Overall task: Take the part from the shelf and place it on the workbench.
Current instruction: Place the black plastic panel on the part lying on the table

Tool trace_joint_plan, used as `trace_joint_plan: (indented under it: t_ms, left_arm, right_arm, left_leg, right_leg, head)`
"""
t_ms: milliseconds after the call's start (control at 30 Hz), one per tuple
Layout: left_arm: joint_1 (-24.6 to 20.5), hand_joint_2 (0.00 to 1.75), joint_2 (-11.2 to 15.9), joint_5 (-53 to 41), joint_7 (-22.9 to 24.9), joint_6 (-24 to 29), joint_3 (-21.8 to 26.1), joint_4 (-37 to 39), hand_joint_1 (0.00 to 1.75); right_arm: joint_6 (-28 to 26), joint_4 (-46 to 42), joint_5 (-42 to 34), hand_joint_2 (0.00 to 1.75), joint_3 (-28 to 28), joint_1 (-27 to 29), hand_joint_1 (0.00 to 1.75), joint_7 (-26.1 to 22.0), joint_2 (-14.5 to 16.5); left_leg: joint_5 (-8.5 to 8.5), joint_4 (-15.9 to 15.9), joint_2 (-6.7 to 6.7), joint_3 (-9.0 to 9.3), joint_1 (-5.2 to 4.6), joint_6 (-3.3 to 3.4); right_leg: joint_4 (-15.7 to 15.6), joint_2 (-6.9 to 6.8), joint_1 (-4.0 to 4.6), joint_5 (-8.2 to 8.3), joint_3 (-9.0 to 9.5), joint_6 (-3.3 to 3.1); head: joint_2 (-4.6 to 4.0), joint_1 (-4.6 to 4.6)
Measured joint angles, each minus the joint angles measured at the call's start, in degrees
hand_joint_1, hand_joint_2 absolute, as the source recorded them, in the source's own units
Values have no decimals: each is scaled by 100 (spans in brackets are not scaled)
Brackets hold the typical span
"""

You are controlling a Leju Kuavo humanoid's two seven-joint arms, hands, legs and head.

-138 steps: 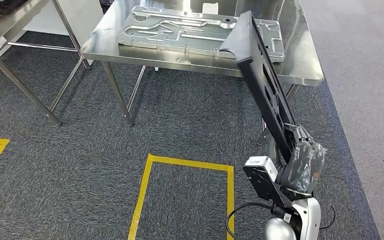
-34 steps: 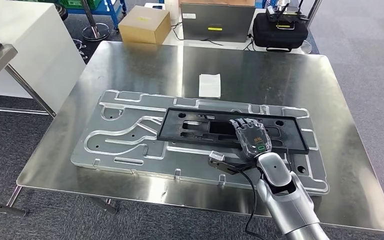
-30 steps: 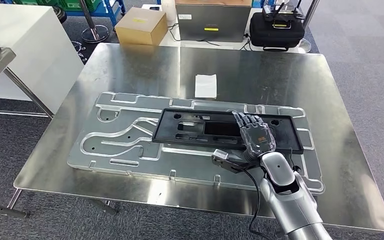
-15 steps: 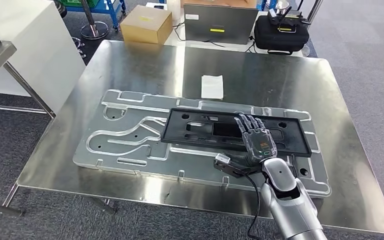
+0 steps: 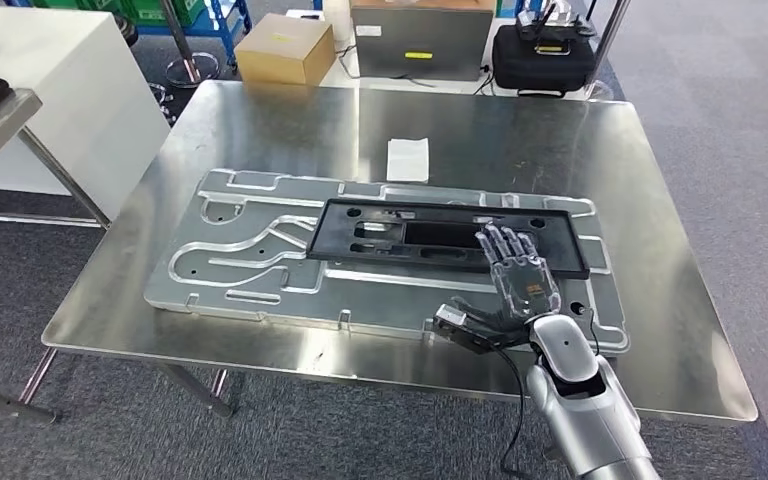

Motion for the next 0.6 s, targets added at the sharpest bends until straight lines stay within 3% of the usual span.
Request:
trace_joint_plan:
  t_ms: [67,100,167,233,267,333,433,467,500,600]
  left_arm:
    - [-2,0,-3,0,0,-2,0,1,0]
    - [-4,0,-3,0,0,-2,0,1,0]
    - [-6,0,-3,0,0,-1,0,1,0]
    - [-11,0,-3,0,0,-1,0,1,0]
    - [-20,0,-1,0,0,-1,0,1,0]
    - [-29,0,2,0,-4,-1,0,1,0]
    - [-31,0,9,0,-6,-1,2,2,0]
    - [-38,0,9,0,-5,-1,2,3,0]
    - [-44,0,8,0,-6,-1,2,4,0]
    - [-44,0,5,0,-7,-1,2,5,0]
  right_arm:
    - [1,-1,1,0,1,6,0,0,2]
    - [1,0,1,0,1,15,0,0,3]
    - [1,2,1,0,1,30,0,0,3]
    - [-1,1,0,0,1,35,0,0,3]
    - [-1,-2,-1,0,0,33,0,0,3]
    - [-2,-5,-1,0,-1,32,0,0,3]
    - [-2,-6,-1,0,-3,34,0,0,3]
    - [-2,-5,-1,0,-5,35,0,-1,3]
    - [-2,-5,-1,0,-10,36,0,-1,3]
    - [-2,1,-1,0,-31,36,0,-2,3]
  left_leg:
    - [-578,693,4,-171,5,-33]
    - [-732,1028,4,-212,6,-45]
    - [-679,1262,4,-59,5,-42]
    - [-442,712,4,452,-3,5]
    - [-446,276,2,767,-14,40]
    - [-517,-325,-3,1149,-53,106]
    - [-434,-470,7,1127,-74,206]
    - [-363,-496,18,1092,-61,248]
    - [-286,-526,30,1041,-43,295]
    - [-79,-540,41,810,-35,352]
  right_leg:
    - [6,-8,16,123,-158,-38]
    - [14,-11,24,182,-238,-37]
    - [44,-14,40,299,-411,-25]
    - [85,-15,49,388,-555,0]
    - [108,-16,55,427,-612,21]
    - [122,-20,52,508,-665,85]
    - [94,-9,36,612,-678,200]
    - [143,-1,33,525,-711,235]
    - [279,7,29,330,-765,268]
    - [1139,11,-4,-508,-958,345]
  head:
    - [0,-11]
    - [0,-11]
    - [1,-13]
    - [1,-13]
    - [0,-11]
    - [0,-12]
    - [1,-47]
    - [1,-46]
    - [0,-37]
    - [1,-14]
